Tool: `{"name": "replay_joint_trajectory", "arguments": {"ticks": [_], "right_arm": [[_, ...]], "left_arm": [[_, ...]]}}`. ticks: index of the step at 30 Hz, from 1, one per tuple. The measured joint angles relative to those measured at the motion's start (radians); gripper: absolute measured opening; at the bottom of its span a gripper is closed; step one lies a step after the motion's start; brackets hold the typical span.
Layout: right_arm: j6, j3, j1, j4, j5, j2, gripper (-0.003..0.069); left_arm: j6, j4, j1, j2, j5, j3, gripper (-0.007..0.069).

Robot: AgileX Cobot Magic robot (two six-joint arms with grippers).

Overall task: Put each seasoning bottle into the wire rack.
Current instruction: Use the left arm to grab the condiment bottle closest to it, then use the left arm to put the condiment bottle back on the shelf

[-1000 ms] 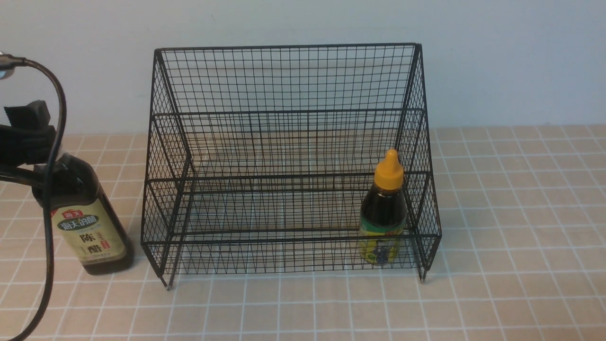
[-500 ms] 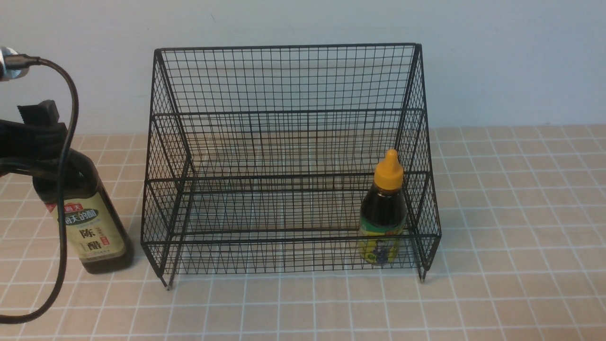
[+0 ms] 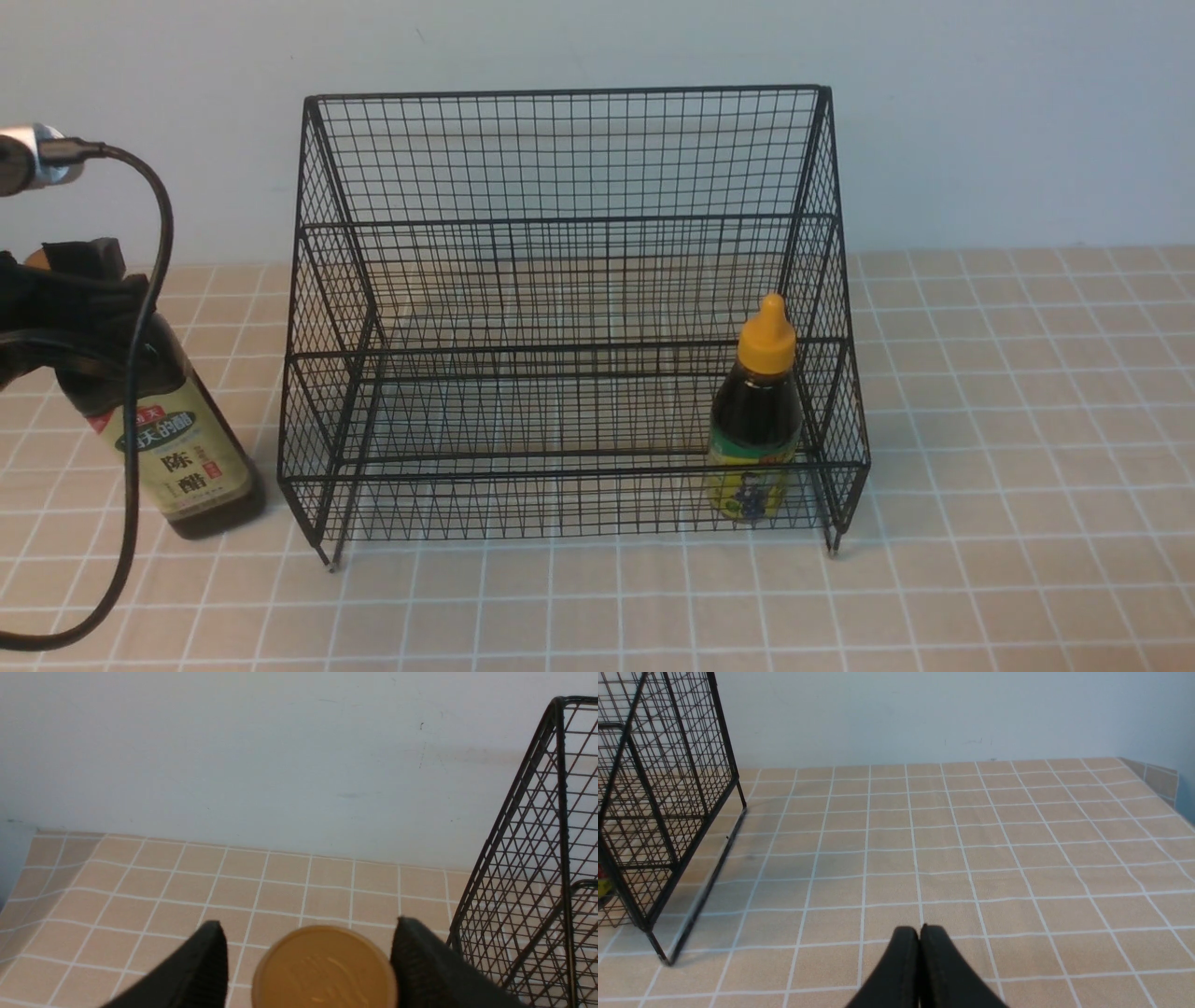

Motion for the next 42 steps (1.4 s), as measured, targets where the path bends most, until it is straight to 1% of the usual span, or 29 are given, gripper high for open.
{"name": "replay_joint_trajectory", "arguments": {"ticks": [2, 3, 8, 11, 14, 17, 20, 28, 34, 38, 40, 42], "right_arm": [[0.0, 0.0, 0.0, 0.0, 0.0, 0.0, -0.0013], [0.0, 0.0, 0.0, 0.0, 0.0, 0.0, -0.0013], [0.0, 0.0, 0.0, 0.0, 0.0, 0.0, -0.0013], [0.0, 0.0, 0.0, 0.0, 0.0, 0.0, -0.0013], [0.0, 0.0, 0.0, 0.0, 0.0, 0.0, -0.0013], [0.0, 0.0, 0.0, 0.0, 0.0, 0.0, -0.0013], [0.0, 0.0, 0.0, 0.0, 0.0, 0.0, -0.0013], [0.0, 0.0, 0.0, 0.0, 0.0, 0.0, -0.0013], [0.0, 0.0, 0.0, 0.0, 0.0, 0.0, -0.0013], [0.0, 0.0, 0.0, 0.0, 0.0, 0.0, -0.0013], [0.0, 0.0, 0.0, 0.0, 0.0, 0.0, -0.0013], [0.0, 0.0, 0.0, 0.0, 0.0, 0.0, -0.0013]], "left_arm": [[0.0, 0.0, 0.0, 0.0, 0.006, 0.0, 0.0329], [0.0, 0.0, 0.0, 0.0, 0.007, 0.0, 0.0316], [0.0, 0.026, 0.0, 0.0, 0.013, 0.0, 0.0319], [-0.001, 0.041, 0.0, -0.013, 0.064, -0.018, 0.0319], [0.007, 0.057, 0.0, -0.036, 0.195, -0.072, 0.0319], [0.014, 0.062, 0.0, -0.063, 0.295, -0.145, 0.0319], [0.014, 0.061, 0.0, -0.084, 0.337, -0.202, 0.0319], [0.022, 0.084, 0.0, -0.11, 0.364, -0.363, 0.0319], [0.021, 0.082, 0.0, -0.111, 0.374, -0.44, 0.0319], [0.021, 0.082, -0.001, -0.111, 0.42, -0.508, 0.0319], [0.021, 0.079, -0.012, -0.111, 0.431, -0.527, 0.0319], [0.022, 0.079, -0.055, -0.111, 0.432, -0.556, 0.0319]]}}
